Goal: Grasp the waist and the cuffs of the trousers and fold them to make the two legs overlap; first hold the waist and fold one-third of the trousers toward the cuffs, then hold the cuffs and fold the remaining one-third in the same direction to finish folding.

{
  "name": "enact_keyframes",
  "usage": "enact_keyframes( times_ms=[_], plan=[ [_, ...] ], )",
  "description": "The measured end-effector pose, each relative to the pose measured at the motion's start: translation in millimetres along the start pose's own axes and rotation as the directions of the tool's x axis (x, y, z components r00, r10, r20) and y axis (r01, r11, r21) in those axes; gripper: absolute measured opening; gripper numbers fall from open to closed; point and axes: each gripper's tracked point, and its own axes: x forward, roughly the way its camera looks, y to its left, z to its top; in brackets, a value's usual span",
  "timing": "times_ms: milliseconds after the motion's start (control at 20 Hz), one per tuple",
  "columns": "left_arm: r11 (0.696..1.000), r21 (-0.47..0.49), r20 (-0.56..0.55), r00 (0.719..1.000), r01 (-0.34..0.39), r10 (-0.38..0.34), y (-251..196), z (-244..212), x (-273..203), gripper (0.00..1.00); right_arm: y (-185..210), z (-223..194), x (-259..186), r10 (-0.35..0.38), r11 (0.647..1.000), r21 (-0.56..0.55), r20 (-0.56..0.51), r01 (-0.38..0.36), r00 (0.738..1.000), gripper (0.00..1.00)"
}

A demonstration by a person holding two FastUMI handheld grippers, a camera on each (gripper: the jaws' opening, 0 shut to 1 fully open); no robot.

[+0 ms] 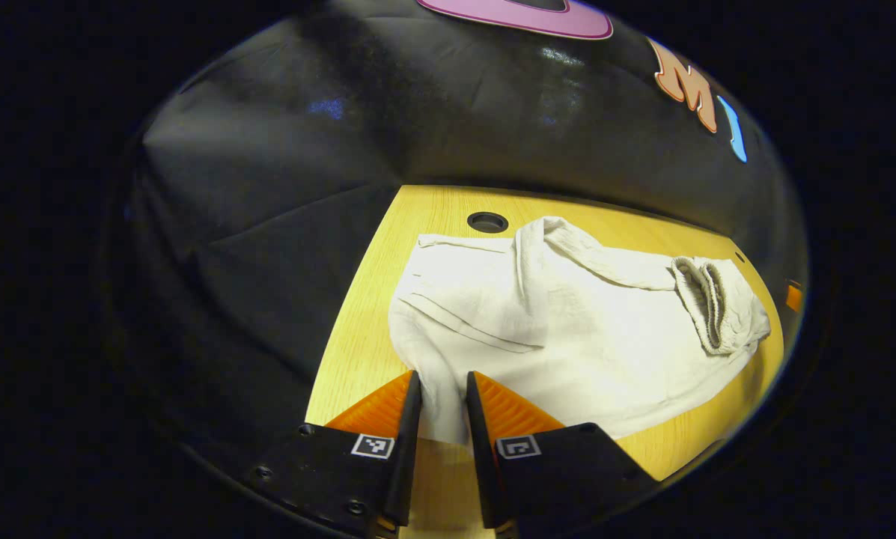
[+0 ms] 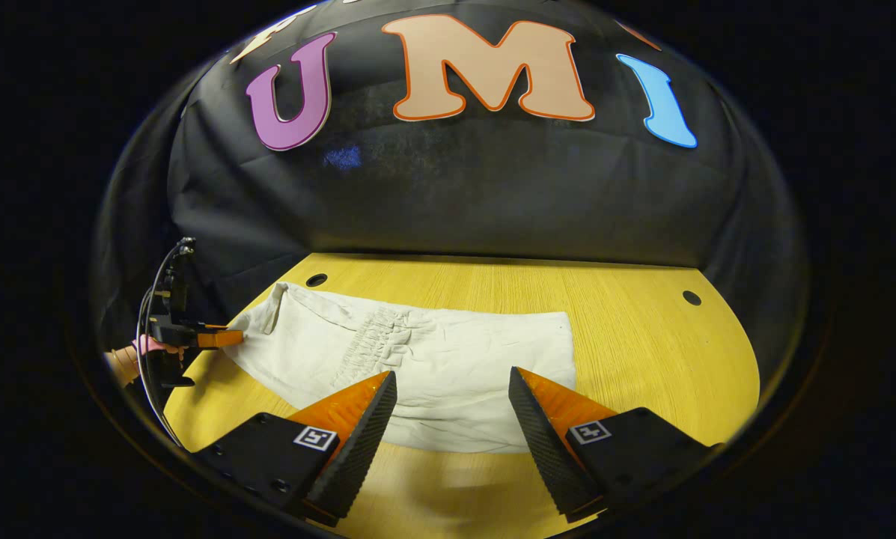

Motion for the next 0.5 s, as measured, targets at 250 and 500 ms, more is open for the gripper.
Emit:
enact_keyframes(
  times_ms=[250, 500],
  plan=[
    [0.998, -0.048, 0.009, 1.000, -0.027, 0.028, -8.8, 1.2, -2.5, 0.04, -24.4, 12.8, -16.8, -0.028, 1.000, -0.009, 0.033, 0.028, 0.999, 0.92],
    [0.996, -0.089, 0.054, 0.998, -0.015, 0.020, -30.2, 22.9, -16.4, 0.00, -57.4, 13.7, -29.5, -0.084, 0.996, -0.026, 0.048, 0.085, 0.995, 0.97]
  ],
)
